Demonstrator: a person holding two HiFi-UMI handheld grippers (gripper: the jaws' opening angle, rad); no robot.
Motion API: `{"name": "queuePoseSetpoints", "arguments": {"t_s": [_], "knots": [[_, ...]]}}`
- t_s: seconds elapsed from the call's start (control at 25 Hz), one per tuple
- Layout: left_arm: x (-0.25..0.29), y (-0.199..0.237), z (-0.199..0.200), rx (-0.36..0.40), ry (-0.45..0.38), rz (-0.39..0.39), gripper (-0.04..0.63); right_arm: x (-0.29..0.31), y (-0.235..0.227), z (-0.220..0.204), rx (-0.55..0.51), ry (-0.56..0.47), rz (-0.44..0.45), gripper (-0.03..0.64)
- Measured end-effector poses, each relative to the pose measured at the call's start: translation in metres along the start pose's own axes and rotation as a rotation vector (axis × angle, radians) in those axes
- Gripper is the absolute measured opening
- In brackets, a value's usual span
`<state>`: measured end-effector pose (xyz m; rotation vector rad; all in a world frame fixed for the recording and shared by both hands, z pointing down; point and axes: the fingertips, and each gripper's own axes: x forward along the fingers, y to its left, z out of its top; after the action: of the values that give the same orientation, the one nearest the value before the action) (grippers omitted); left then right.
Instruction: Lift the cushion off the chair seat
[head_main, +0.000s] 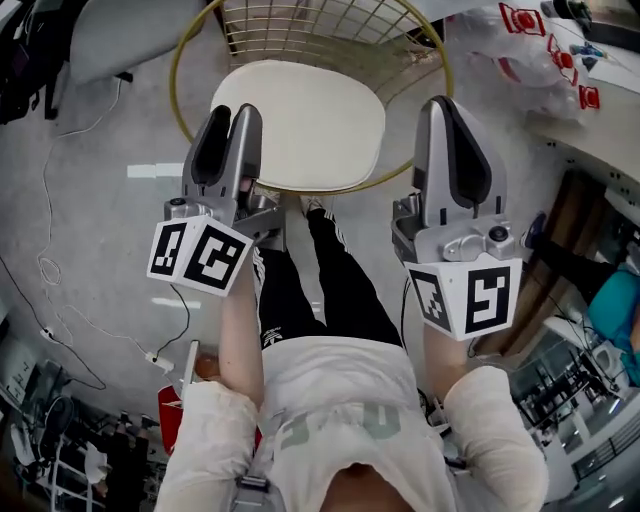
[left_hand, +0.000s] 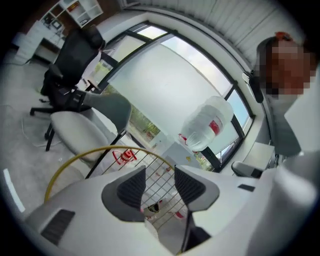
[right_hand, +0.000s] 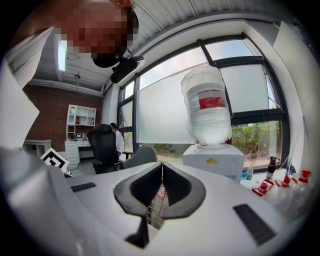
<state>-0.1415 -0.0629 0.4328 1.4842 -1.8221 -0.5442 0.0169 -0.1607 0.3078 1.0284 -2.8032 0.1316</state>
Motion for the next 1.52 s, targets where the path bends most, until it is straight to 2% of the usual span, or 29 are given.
{"name": "queuePoseSetpoints", "arguments": {"t_s": [0.08, 0.2, 0.36, 0.52, 0.68, 0.84, 0.92, 1.04, 1.12, 1.24, 1.4, 1.52], "knots": [[-0.003, 0.032, -0.03, -0.092, 0.024, 0.007, 0.173, 0.006, 0.008, -0.023, 0.017, 0.018, 0.023, 0.017], [-0.011, 0.077, -0.077, -0.278, 0.049, 0.006, 0.173, 0.015, 0.02, -0.06, 0.055, 0.06, 0.06, 0.017], [-0.033, 0.12, -0.136, -0.485, 0.062, 0.041, 0.173, 0.021, 0.034, -0.093, 0.059, 0.115, 0.115, 0.017], [-0.049, 0.151, -0.188, -0.613, 0.087, 0.048, 0.204, 0.025, 0.048, -0.123, 0.059, 0.154, 0.161, 0.017], [-0.068, 0.169, -0.242, -0.748, 0.107, 0.109, 0.212, 0.021, 0.063, -0.15, 0.034, 0.202, 0.207, 0.017], [-0.084, 0.177, -0.279, -0.82, 0.118, 0.141, 0.213, 0.012, 0.073, -0.168, 0.044, 0.243, 0.235, 0.017], [-0.09, 0.182, -0.292, -0.824, 0.129, 0.161, 0.213, 0.009, 0.078, -0.174, 0.05, 0.256, 0.251, 0.017], [-0.089, 0.188, -0.307, -0.765, 0.169, 0.145, 0.213, 0.008, 0.08, -0.183, 0.055, 0.275, 0.265, 0.017], [-0.088, 0.188, -0.317, -0.788, 0.183, 0.14, 0.213, 0.008, 0.08, -0.187, 0.06, 0.282, 0.266, 0.017], [-0.084, 0.185, -0.324, -0.866, 0.172, 0.135, 0.213, 0.008, 0.08, -0.189, 0.067, 0.286, 0.265, 0.017], [-0.071, 0.188, -0.326, -0.822, 0.177, 0.099, 0.212, 0.009, 0.077, -0.192, 0.081, 0.292, 0.267, 0.017], [-0.059, 0.185, -0.328, -0.839, 0.17, 0.078, 0.212, 0.008, 0.074, -0.196, 0.089, 0.297, 0.271, 0.017]]}}
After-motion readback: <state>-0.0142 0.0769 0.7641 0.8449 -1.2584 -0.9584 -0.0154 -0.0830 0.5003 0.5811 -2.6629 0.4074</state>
